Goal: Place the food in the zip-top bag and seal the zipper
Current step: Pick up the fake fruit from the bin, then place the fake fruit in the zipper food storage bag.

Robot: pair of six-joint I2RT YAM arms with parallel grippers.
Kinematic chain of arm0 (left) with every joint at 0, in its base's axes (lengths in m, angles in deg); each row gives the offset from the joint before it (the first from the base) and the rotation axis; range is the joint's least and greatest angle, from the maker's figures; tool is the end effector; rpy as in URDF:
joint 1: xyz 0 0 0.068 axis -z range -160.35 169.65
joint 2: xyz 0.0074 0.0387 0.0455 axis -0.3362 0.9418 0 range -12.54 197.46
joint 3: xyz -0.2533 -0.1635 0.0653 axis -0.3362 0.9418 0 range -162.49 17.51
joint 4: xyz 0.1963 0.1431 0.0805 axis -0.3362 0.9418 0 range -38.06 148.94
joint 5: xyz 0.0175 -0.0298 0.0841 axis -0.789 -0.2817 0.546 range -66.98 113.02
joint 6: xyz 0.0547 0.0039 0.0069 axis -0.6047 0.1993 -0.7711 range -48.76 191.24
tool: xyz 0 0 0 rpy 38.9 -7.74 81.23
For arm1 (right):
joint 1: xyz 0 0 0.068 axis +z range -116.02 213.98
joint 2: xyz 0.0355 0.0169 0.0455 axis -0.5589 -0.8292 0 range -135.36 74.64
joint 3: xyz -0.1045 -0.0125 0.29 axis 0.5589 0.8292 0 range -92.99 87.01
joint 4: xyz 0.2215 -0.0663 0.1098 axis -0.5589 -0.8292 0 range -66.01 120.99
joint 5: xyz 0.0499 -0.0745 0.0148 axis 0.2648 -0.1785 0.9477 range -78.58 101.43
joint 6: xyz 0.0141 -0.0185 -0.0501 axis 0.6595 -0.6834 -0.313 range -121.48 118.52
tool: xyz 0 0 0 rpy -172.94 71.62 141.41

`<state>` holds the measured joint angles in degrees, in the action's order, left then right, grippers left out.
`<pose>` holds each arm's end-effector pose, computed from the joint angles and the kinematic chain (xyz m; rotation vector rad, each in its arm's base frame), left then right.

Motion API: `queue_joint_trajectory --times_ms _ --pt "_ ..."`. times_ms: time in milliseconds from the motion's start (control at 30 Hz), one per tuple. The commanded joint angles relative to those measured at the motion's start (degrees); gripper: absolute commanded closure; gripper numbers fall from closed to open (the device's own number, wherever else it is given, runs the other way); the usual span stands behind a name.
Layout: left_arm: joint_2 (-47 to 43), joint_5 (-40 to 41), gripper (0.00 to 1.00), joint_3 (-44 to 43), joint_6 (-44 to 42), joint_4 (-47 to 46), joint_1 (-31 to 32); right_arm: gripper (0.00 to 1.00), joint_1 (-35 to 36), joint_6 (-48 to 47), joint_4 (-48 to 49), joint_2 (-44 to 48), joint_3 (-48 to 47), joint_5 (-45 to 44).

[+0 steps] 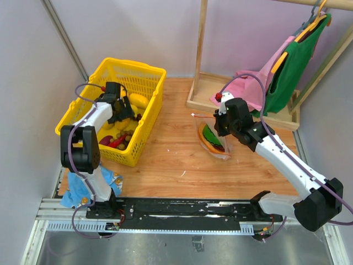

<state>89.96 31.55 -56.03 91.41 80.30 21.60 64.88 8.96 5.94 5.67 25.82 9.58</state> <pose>0.3833 -0.0075 0.2502 -0.4593 2.5131 0.0435 0.2159 0.1278 0.3609 -0.3662 2.1373 0.3843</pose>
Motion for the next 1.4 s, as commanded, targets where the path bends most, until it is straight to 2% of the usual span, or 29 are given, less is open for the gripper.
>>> queue_joint_trajectory --times_ms 0,500,733,900,1000,1133,1367 --pt "-5.8 -0.7 0.37 -2.6 -1.7 3.3 0.2 0.99 0.5 0.1 1.1 0.8 -0.5 0.6" --pt "-19.9 -1.3 0.37 -12.4 -6.9 9.4 7.6 0.99 0.5 0.7 1.0 2.1 -0.8 1.7" --pt "-24.8 -5.5 0.4 -14.9 -7.7 9.4 13.3 0.99 0.6 1.2 0.8 2.3 -1.4 3.0" --pt "-26.6 -10.3 0.44 -15.9 -3.9 8.5 17.0 0.99 0.6 2.1 1.0 2.0 -1.6 4.5" --pt "-27.8 -13.5 0.46 -15.1 -0.2 6.0 19.7 0.99 0.6 3.0 1.4 1.8 -1.8 5.4" --pt "-29.3 -14.8 0.48 -12.5 3.7 0.3 26.3 0.99 0.6 4.8 2.1 1.3 -2.0 7.0" --pt "-31.9 -13.9 0.51 -3.8 8.6 -16.4 35.6 0.99 0.7 7.6 3.4 0.7 -2.1 9.7"
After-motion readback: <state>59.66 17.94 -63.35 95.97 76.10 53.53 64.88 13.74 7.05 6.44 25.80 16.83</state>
